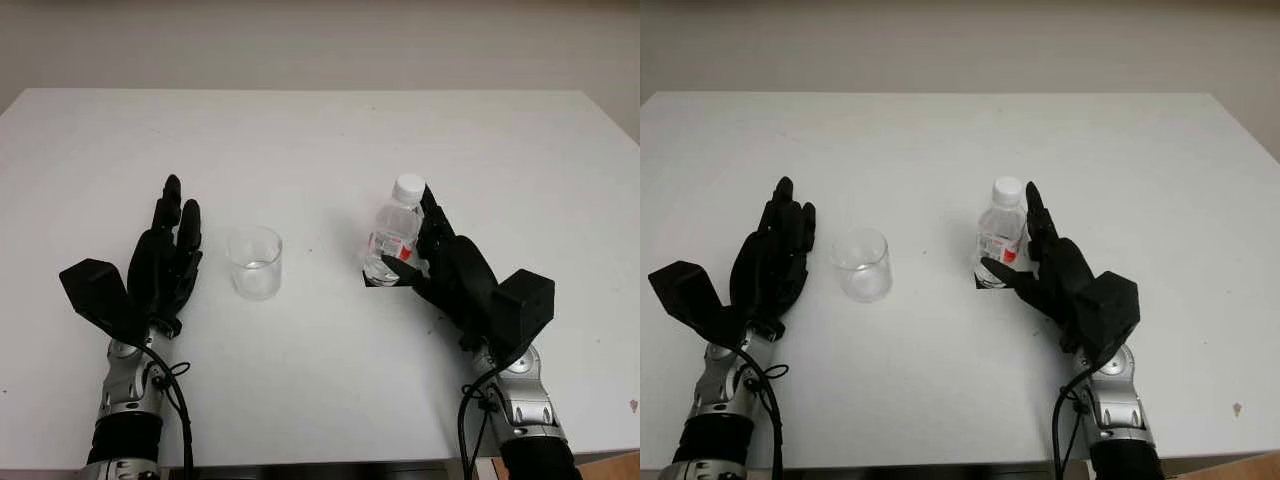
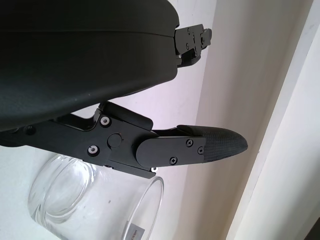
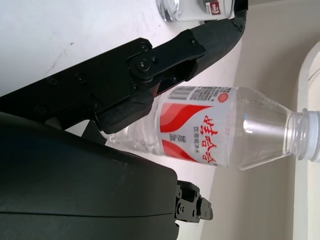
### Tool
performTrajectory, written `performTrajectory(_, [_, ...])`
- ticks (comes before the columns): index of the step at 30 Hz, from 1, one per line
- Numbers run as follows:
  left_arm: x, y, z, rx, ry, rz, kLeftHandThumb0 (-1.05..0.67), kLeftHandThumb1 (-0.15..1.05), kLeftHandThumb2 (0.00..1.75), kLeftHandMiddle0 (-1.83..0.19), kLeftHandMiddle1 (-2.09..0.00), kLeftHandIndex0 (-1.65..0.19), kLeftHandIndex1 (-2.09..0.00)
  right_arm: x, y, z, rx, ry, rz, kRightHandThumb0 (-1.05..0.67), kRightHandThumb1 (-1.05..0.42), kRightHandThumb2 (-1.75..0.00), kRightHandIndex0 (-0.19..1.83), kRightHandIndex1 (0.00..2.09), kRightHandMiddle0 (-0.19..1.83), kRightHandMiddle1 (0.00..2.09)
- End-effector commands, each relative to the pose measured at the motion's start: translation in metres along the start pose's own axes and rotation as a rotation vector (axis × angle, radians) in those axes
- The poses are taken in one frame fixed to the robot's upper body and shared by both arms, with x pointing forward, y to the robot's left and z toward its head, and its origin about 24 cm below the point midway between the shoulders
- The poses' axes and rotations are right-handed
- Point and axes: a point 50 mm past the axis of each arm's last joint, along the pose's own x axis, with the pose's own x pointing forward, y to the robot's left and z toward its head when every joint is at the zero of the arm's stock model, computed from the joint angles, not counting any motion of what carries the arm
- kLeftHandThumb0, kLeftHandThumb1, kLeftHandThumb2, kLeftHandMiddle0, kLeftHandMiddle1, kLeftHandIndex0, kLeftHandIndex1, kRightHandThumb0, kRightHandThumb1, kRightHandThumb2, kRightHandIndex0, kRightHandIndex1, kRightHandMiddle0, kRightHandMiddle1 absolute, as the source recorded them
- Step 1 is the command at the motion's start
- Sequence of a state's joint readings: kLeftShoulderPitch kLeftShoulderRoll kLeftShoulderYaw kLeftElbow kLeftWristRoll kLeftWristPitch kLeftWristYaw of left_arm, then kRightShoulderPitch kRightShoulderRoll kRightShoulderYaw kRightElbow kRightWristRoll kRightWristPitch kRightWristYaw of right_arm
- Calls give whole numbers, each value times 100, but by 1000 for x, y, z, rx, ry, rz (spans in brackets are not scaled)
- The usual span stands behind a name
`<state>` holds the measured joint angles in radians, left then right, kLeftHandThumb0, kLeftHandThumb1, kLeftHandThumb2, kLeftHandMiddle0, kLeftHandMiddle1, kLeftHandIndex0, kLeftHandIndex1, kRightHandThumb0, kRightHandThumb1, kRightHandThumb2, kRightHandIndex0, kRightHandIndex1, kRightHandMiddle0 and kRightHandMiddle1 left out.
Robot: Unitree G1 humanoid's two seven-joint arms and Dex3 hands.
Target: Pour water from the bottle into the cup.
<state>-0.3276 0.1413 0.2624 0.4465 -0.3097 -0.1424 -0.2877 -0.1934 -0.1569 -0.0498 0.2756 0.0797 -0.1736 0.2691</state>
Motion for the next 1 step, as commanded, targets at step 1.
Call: performTrajectory(1, [0,0,1,-5,-1,-5,-71,105,42,14,-5,16,-5,-2,5,-2,21,-3,11,-98,-92,-5,-19,0,-19,0])
